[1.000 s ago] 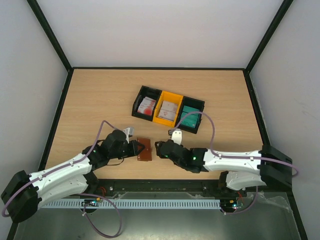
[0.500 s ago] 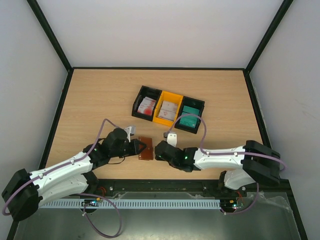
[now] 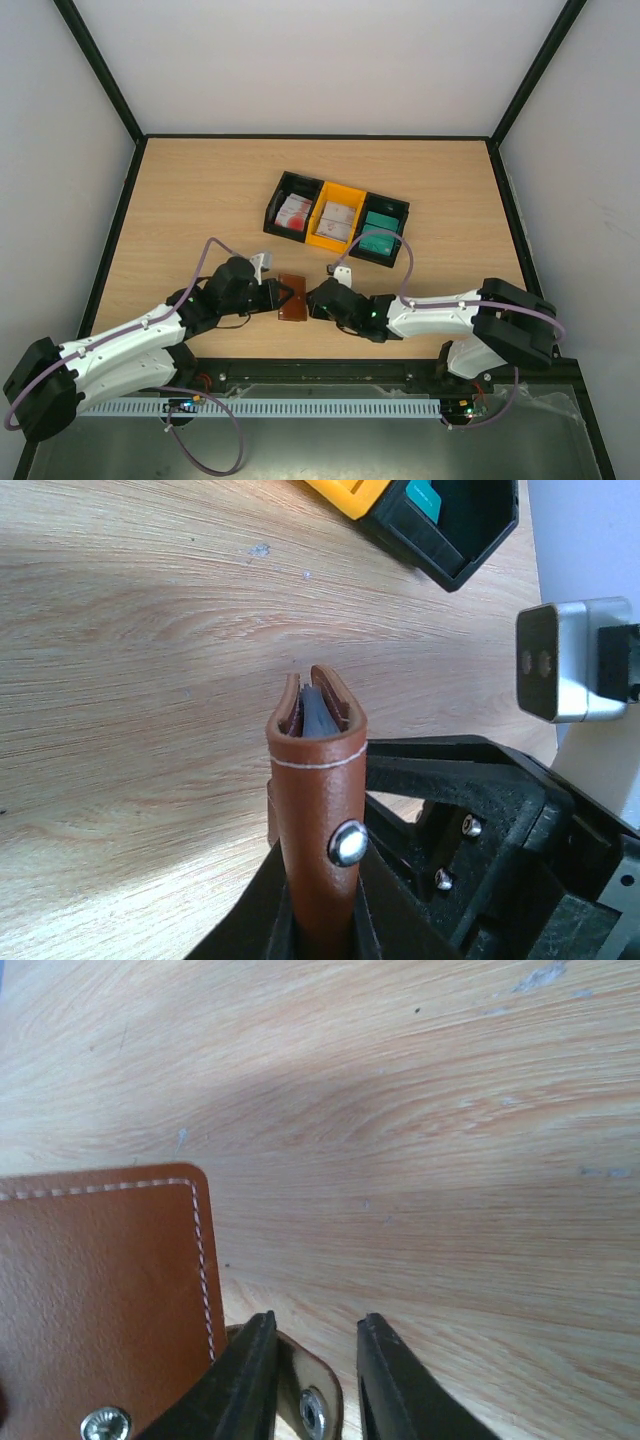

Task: Put the credit cards into the card holder
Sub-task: Open the card holder at the center of the board.

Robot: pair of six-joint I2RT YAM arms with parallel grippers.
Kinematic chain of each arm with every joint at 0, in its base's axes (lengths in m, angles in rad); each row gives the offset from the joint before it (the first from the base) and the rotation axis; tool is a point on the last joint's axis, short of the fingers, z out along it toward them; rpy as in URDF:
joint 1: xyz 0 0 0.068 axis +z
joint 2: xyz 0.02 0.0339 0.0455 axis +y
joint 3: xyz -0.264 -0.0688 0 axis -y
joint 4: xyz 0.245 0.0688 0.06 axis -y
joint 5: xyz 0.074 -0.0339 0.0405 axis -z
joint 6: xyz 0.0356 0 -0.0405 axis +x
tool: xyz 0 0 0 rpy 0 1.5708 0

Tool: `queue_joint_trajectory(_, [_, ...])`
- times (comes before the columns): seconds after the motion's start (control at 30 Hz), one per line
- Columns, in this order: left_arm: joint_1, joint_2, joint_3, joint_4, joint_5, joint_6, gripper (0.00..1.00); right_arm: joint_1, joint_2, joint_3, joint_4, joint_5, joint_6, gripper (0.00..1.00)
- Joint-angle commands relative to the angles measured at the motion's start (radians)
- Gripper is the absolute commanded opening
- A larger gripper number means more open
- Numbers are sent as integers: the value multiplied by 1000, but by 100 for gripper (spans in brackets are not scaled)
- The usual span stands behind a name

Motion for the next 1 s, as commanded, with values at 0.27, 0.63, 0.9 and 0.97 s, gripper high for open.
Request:
queue_joint_trajectory(0.27, [-7,-11,-15,-29,-72,-24,25,-10,-66,-39,75,6,-24,2])
queue_joint_trajectory(0.63, [-8,73,-29,-43,-163,-45,82,-12,-183,9,-227,28,-63,2])
queue_joint_trajectory(0.9, [-9,47,-36,-26,-196,-76,100,-12,-214,60,-274,2,-116,2])
queue_joint_trajectory(0.97, [-8,32,-42,10,-166,-66,100,-12,-199,79,-276,-6,-130,2])
